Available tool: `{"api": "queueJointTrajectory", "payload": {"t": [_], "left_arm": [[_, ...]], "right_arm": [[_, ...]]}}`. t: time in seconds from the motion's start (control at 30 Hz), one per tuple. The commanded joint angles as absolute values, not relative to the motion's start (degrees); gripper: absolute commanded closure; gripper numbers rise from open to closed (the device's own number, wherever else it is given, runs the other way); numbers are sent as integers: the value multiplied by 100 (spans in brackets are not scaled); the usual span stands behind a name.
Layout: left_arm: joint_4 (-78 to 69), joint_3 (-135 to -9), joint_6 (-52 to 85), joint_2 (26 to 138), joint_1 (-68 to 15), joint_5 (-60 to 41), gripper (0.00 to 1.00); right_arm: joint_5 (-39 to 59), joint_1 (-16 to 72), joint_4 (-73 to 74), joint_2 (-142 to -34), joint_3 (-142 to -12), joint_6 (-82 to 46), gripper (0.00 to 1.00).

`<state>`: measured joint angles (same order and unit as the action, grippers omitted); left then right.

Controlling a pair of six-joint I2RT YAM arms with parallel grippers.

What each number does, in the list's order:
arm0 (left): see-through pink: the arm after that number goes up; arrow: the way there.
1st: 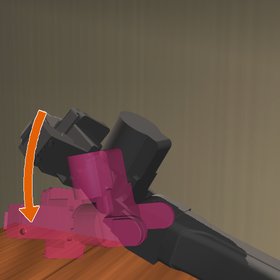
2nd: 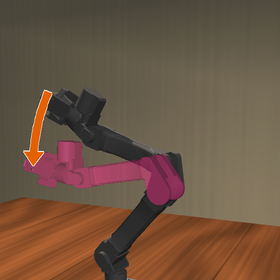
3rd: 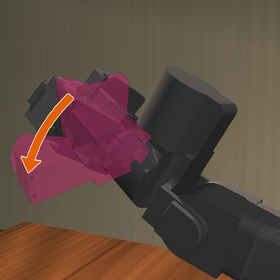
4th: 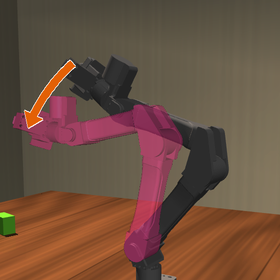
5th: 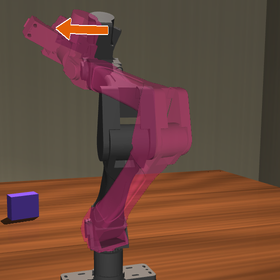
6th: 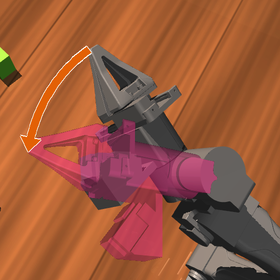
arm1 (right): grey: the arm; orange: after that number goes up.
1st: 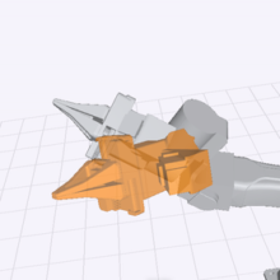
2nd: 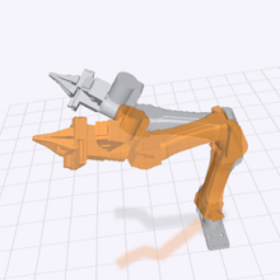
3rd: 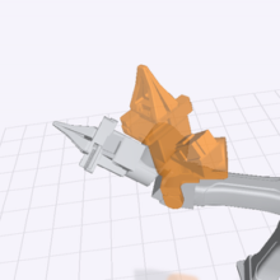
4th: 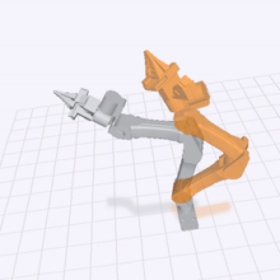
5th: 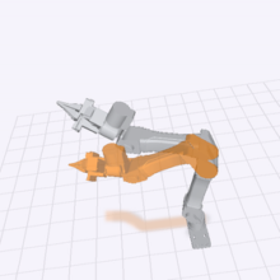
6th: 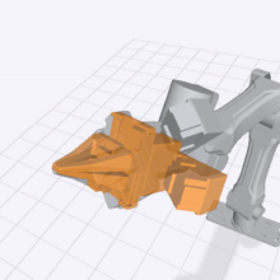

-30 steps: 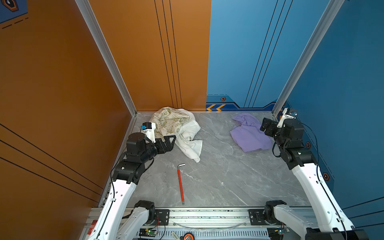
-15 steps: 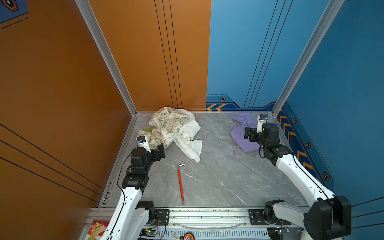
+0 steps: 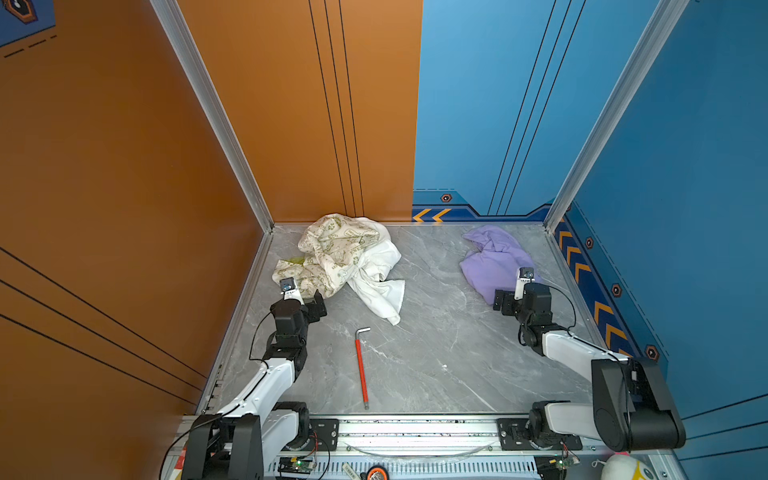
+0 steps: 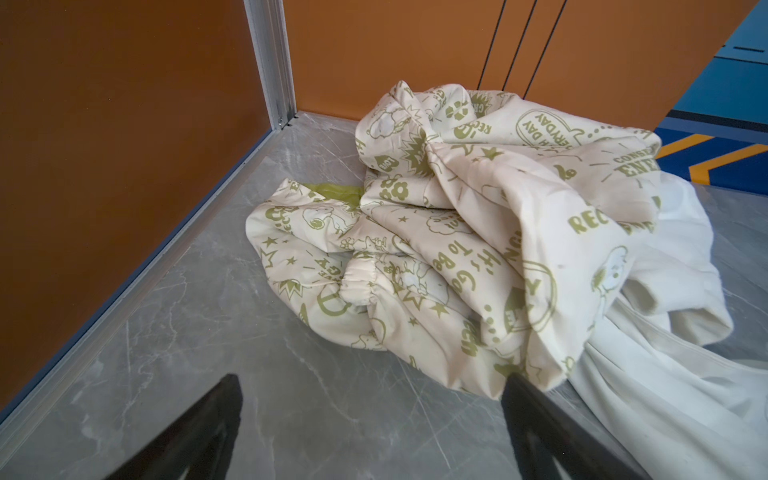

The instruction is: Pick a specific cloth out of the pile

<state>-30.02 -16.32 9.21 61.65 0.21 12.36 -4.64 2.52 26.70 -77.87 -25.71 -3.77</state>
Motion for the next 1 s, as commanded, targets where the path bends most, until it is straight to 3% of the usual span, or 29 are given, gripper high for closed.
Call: {"api": "queueJointTrajectory", "payload": {"t": [0.0, 0.23, 0.5, 0.7, 0.97], "left_arm": [[-4171, -1388, 926, 6563, 9, 1686, 2], [-5276, -1354, 376, 7464, -112, 1473, 2], [-7240, -1335, -3, 9181, -171, 1080, 2], [-5527, -2071, 66, 8969, -211, 1335, 2], [-5464, -2089, 70, 8959, -255, 1448, 2]], "right_arm": [[-348, 215, 3849, -8067, -2466, -196, 0], [-372, 115, 5656, -8878, -1921, -280, 0], [-333, 35, 5446, -8847, -2000, -375, 0], [-508, 44, 5295, -8860, -2093, -420, 0], [-580, 80, 5267, -8859, -2109, -411, 0]]}}
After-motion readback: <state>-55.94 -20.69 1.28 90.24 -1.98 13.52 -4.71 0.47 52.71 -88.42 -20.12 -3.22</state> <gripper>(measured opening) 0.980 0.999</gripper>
